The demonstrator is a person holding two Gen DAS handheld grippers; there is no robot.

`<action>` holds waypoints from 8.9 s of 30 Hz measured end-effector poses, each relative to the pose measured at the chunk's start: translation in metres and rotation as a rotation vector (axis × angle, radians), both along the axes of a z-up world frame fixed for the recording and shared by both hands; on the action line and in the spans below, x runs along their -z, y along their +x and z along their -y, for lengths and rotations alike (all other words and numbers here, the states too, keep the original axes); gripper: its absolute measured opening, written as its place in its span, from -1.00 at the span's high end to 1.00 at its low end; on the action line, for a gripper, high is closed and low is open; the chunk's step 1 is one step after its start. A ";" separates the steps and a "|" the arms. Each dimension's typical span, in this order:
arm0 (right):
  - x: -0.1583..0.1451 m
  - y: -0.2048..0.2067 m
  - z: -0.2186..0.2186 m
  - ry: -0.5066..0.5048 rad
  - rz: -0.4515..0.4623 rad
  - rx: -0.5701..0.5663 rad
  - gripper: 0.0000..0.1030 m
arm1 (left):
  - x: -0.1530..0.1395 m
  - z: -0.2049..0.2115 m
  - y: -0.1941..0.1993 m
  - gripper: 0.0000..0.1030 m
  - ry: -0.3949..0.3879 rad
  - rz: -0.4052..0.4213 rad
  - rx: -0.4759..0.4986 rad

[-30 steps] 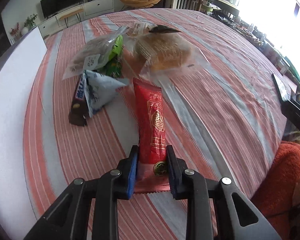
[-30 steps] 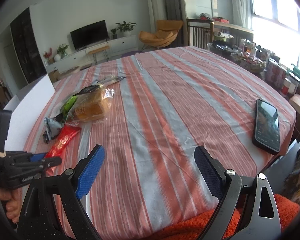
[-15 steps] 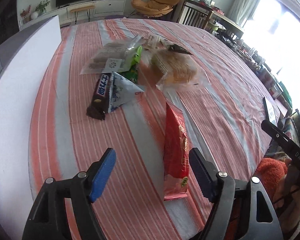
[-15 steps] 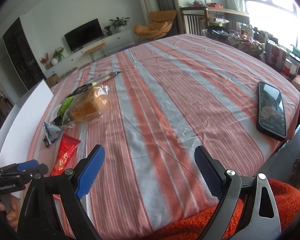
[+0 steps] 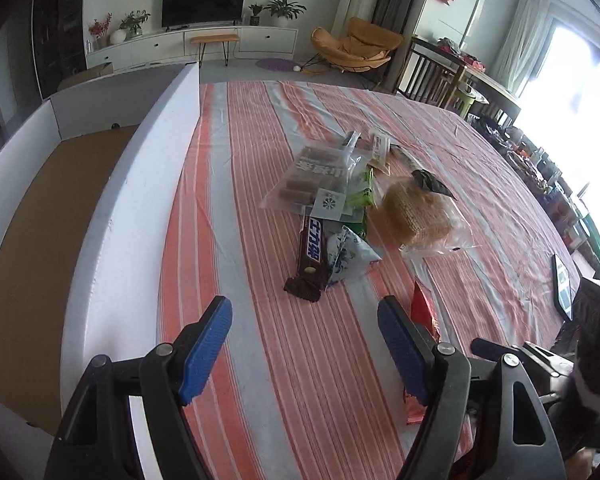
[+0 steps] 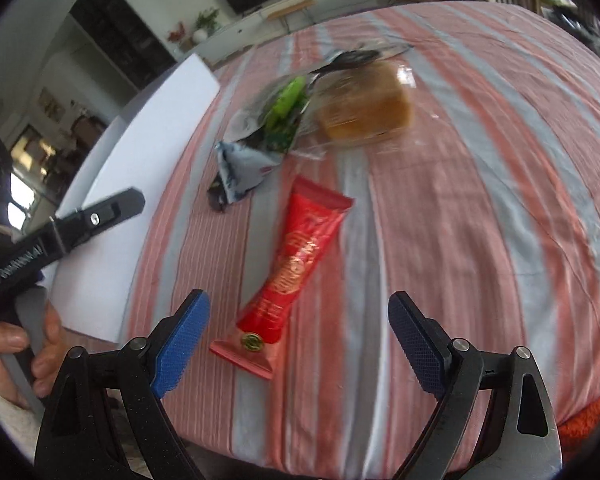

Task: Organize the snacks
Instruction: 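Grasp the red tube packet with the right gripper while the left grasps the white-blue triangular packet, then carry both packets over the cardboard box and open both grippers to drop them, then move both grippers back over the remaining snacks on the bed, then grasp the dark chocolate bar with the left gripper, pull it out, release, then grasp the clear stick packet with the right gripper and lift it, then grasp the chocolate bar with the left gripper while the right holds the stick packet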

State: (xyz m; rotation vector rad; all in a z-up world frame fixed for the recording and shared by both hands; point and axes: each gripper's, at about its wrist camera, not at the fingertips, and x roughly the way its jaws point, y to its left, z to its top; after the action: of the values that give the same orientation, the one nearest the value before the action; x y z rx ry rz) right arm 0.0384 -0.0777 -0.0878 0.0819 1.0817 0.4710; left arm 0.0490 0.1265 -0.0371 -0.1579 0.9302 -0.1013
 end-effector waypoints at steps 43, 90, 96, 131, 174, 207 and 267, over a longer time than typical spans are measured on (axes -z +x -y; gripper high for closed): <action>-0.127 0.047 -0.075 0.536 -0.025 -0.141 0.78 | -0.105 -0.166 -0.072 0.46 -0.073 0.244 -0.263; 0.004 0.025 0.081 -0.224 0.162 0.385 -0.41 | -0.025 -0.068 -0.049 -0.72 0.328 0.177 -0.217; 0.008 0.024 0.083 -0.240 0.145 0.391 -0.41 | -0.055 -0.043 -0.067 -0.79 0.362 0.336 -0.281; 0.010 0.020 0.081 -0.250 0.136 0.381 -0.59 | 0.028 0.046 -0.019 -0.98 0.105 -0.053 0.055; 0.011 0.019 0.078 -0.251 0.137 0.375 -0.65 | 0.080 0.034 0.034 -0.81 0.184 -0.048 -0.071; -0.062 0.166 0.080 0.137 -0.054 0.300 -0.82 | 0.085 0.029 0.034 -1.00 0.188 -0.026 -0.107; 0.016 0.044 0.094 -0.256 0.157 0.275 -0.71 | 0.086 0.029 0.034 -1.00 0.185 -0.023 -0.107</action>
State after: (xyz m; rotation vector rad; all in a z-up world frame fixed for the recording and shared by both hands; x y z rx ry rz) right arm 0.0825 -0.1716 -0.1041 -0.0321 0.9507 0.0877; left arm 0.0826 0.0977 -0.1233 -0.0369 0.9469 0.0861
